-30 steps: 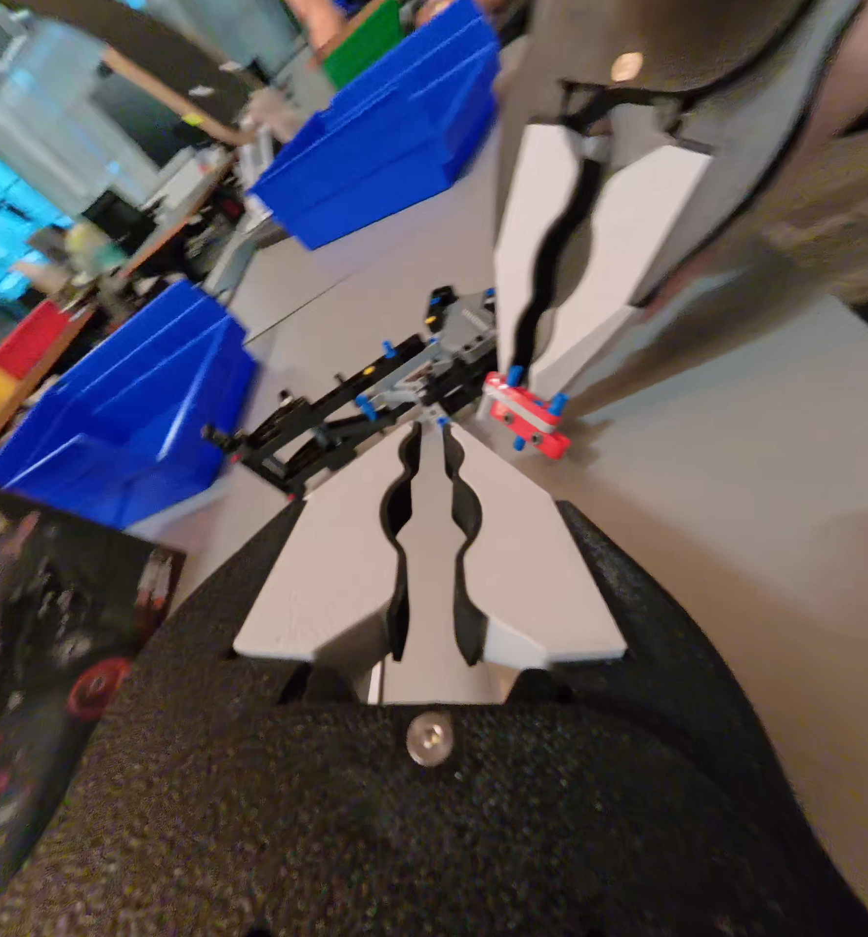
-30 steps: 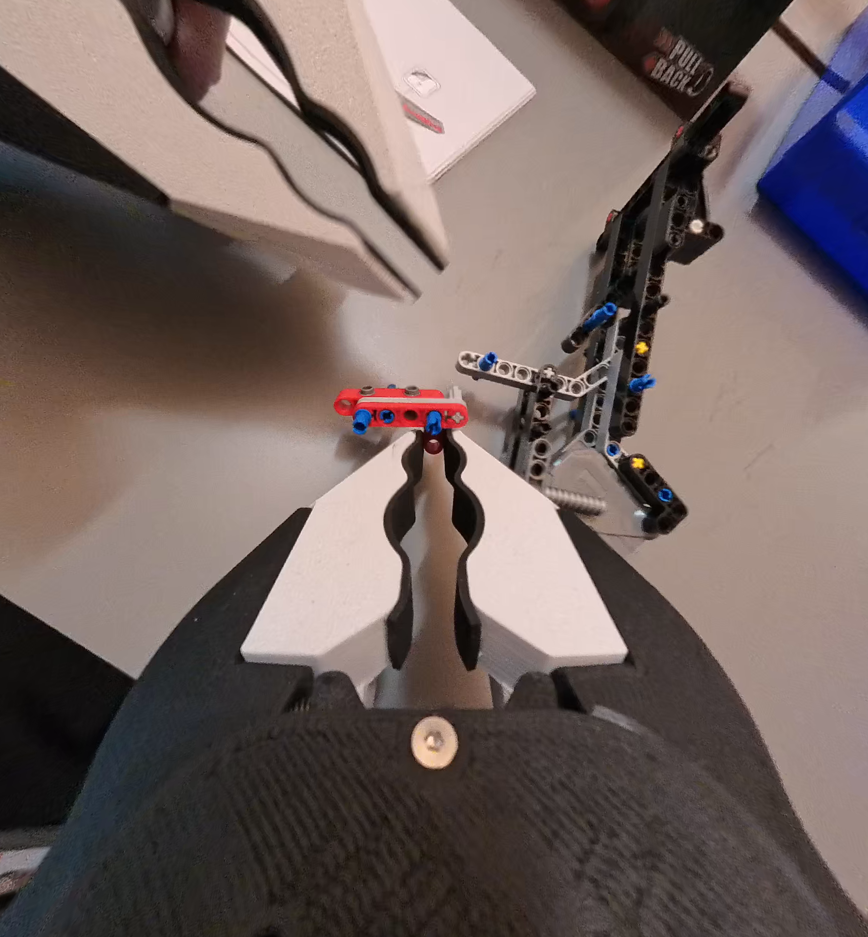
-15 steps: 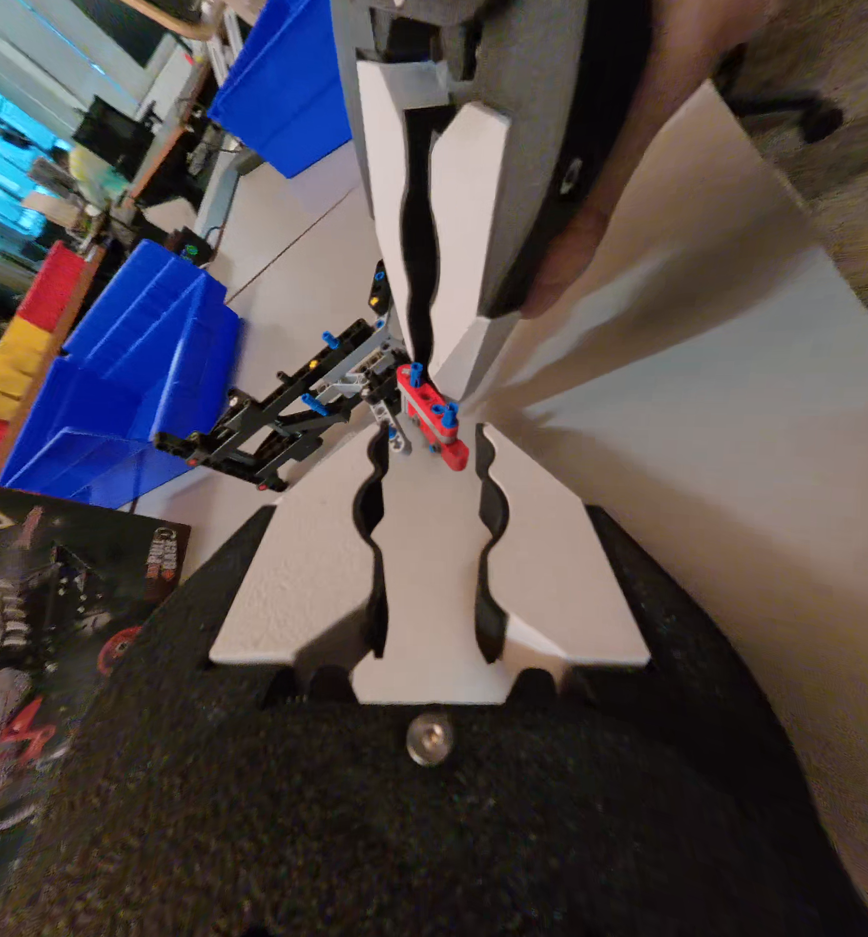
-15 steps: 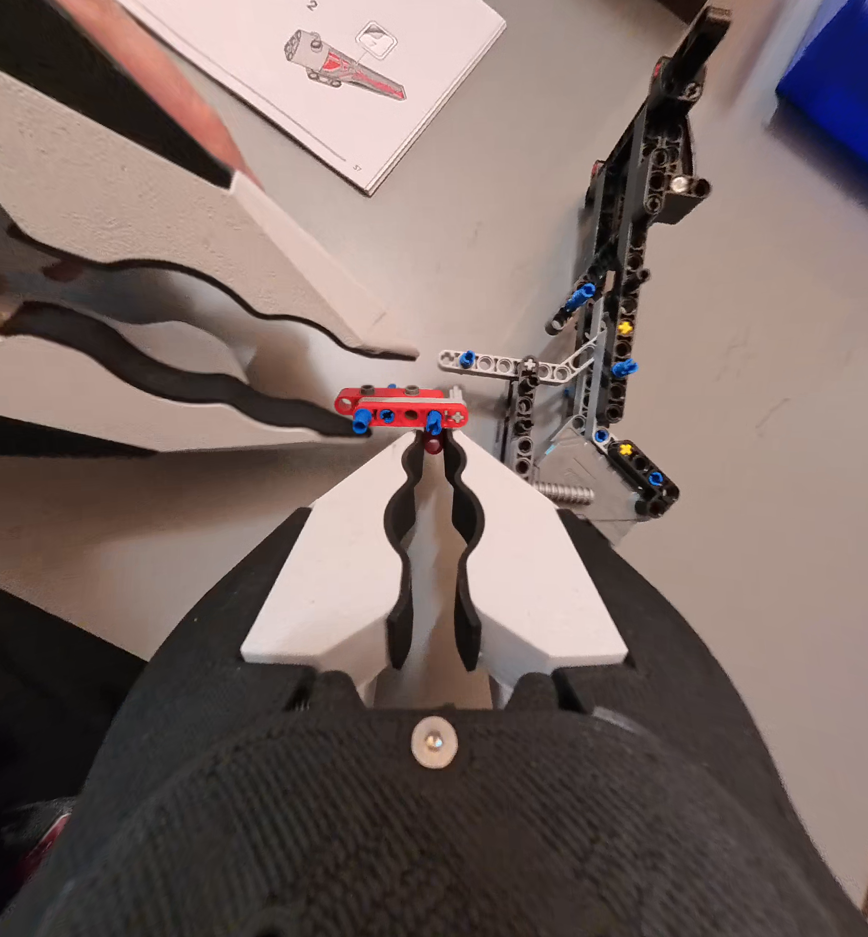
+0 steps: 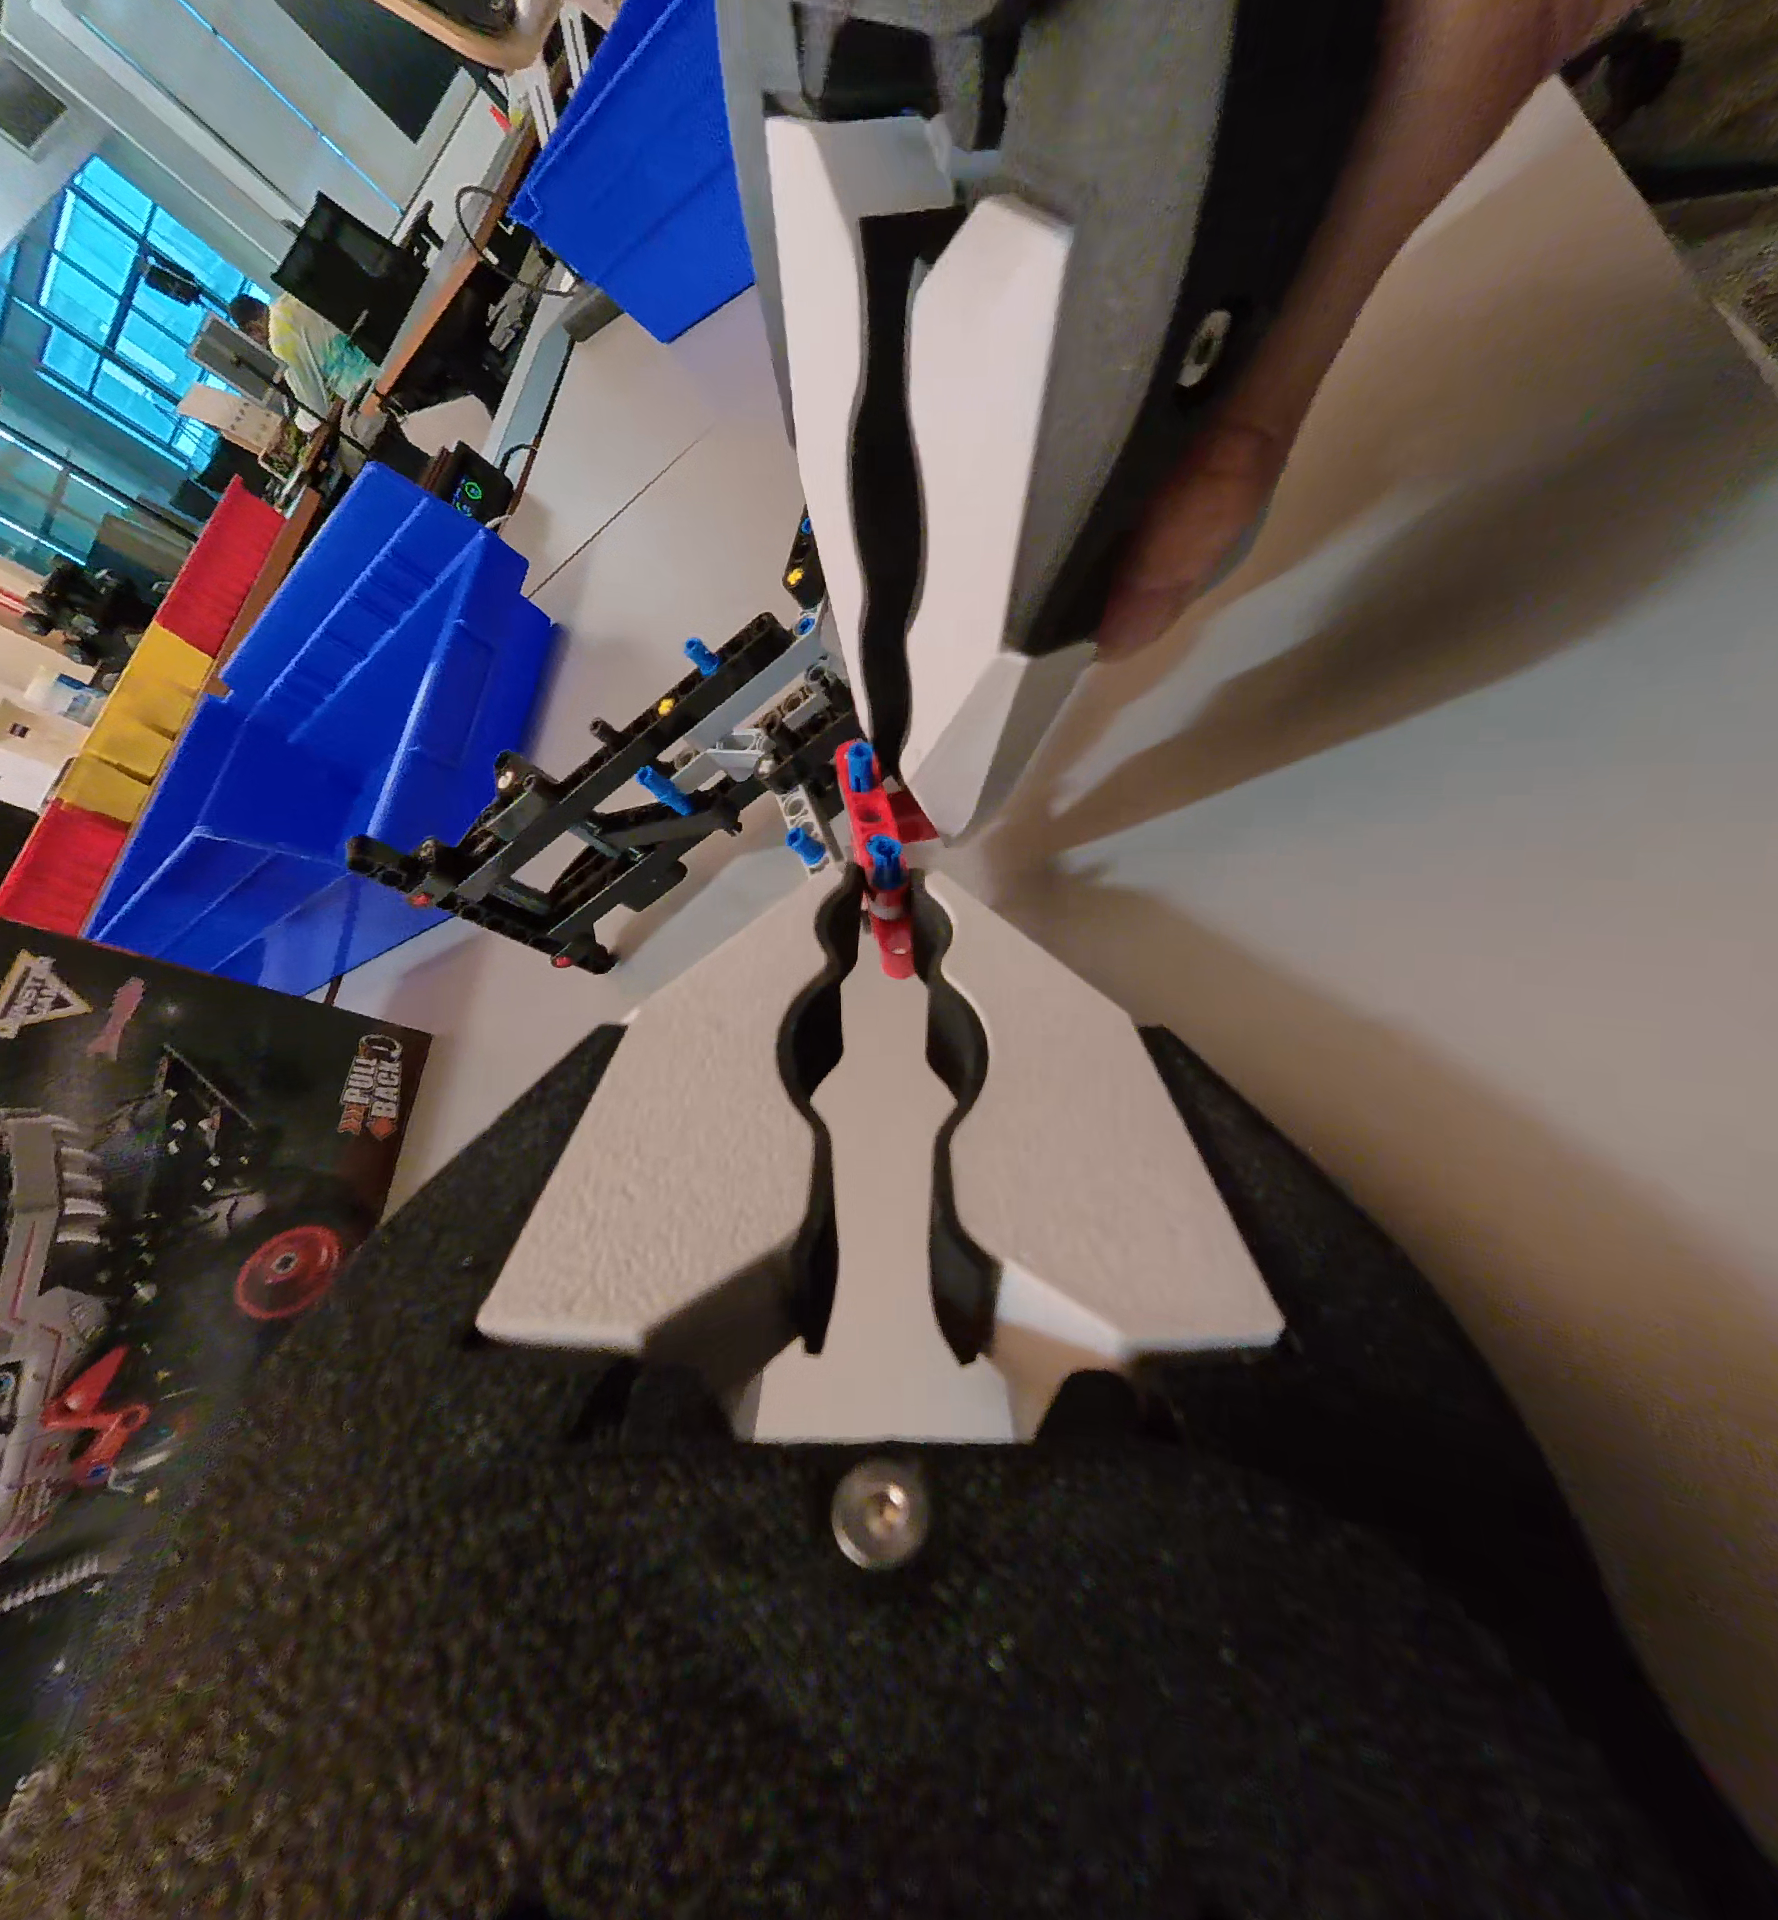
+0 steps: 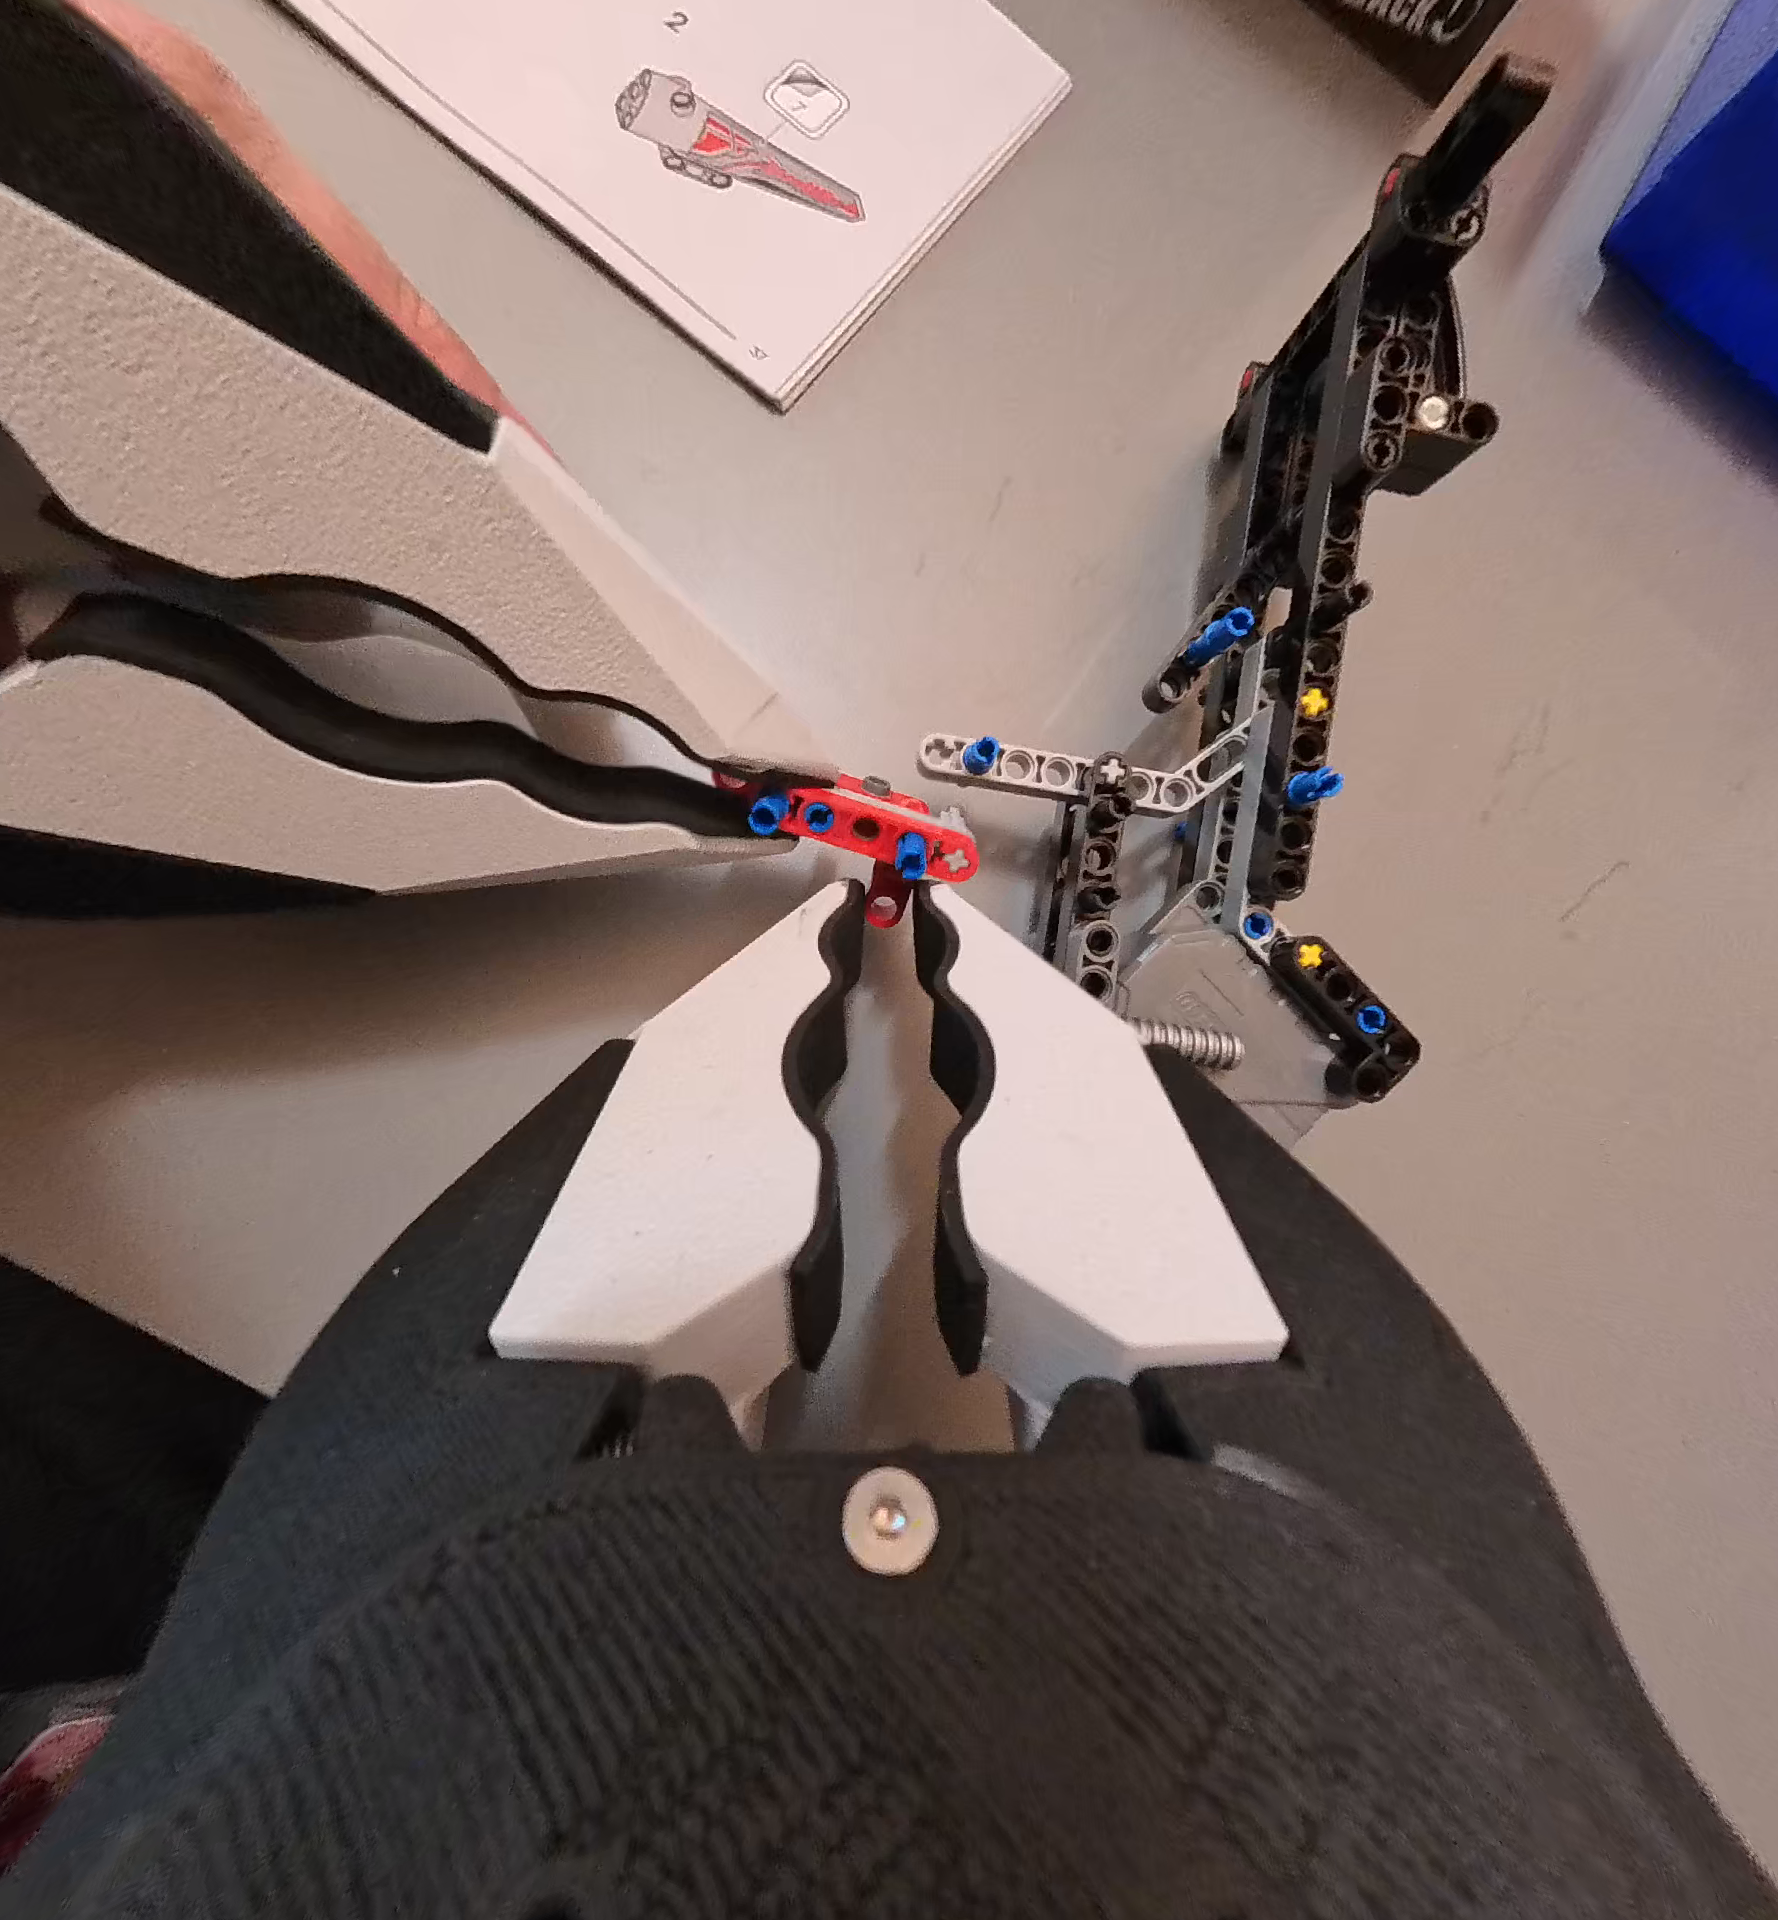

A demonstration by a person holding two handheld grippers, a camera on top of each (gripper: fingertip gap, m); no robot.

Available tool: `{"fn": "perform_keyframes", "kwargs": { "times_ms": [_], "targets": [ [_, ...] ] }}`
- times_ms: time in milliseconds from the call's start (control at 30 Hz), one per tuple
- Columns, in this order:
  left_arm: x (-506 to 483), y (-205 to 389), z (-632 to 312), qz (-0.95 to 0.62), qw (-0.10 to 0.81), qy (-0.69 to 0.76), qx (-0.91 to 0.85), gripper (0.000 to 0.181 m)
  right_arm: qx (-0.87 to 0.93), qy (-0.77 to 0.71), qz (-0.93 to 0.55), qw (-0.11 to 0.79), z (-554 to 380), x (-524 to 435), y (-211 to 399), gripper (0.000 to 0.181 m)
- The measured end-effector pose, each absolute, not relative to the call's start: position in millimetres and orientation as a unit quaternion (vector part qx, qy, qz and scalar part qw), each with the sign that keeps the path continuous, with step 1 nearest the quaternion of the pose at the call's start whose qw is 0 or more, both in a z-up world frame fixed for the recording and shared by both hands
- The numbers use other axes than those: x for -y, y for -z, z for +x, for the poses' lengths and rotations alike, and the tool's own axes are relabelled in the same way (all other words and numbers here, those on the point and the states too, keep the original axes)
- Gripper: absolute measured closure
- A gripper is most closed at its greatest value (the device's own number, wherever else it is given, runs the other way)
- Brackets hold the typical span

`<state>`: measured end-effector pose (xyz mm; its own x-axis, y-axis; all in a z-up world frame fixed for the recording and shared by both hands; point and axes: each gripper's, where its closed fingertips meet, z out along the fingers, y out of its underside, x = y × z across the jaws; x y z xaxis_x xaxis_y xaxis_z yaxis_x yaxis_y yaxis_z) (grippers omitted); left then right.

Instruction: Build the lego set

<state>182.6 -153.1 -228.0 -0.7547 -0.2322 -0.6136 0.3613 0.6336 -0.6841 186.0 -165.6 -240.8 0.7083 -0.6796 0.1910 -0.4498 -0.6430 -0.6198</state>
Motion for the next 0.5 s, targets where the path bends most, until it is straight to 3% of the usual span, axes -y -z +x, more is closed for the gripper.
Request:
{"fn": "perform_keyframes", "kwargs": {
  "times_ms": [33, 500],
  "targets": [
    [152.8, 227.9, 183.1, 0.037, 0.347, 0.428, -0.834, 0.176, -0.315, 0.214, -0.882, 0.276, 186.3, 165.3, 240.7, 0.174],
    [145.7, 222.3, 191.5, -0.001, 0.334, 0.453, -0.826, 0.177, -0.298, 0.232, -0.874, 0.306, 186.1, 163.3, 237.8, 0.18]
  ]
}}
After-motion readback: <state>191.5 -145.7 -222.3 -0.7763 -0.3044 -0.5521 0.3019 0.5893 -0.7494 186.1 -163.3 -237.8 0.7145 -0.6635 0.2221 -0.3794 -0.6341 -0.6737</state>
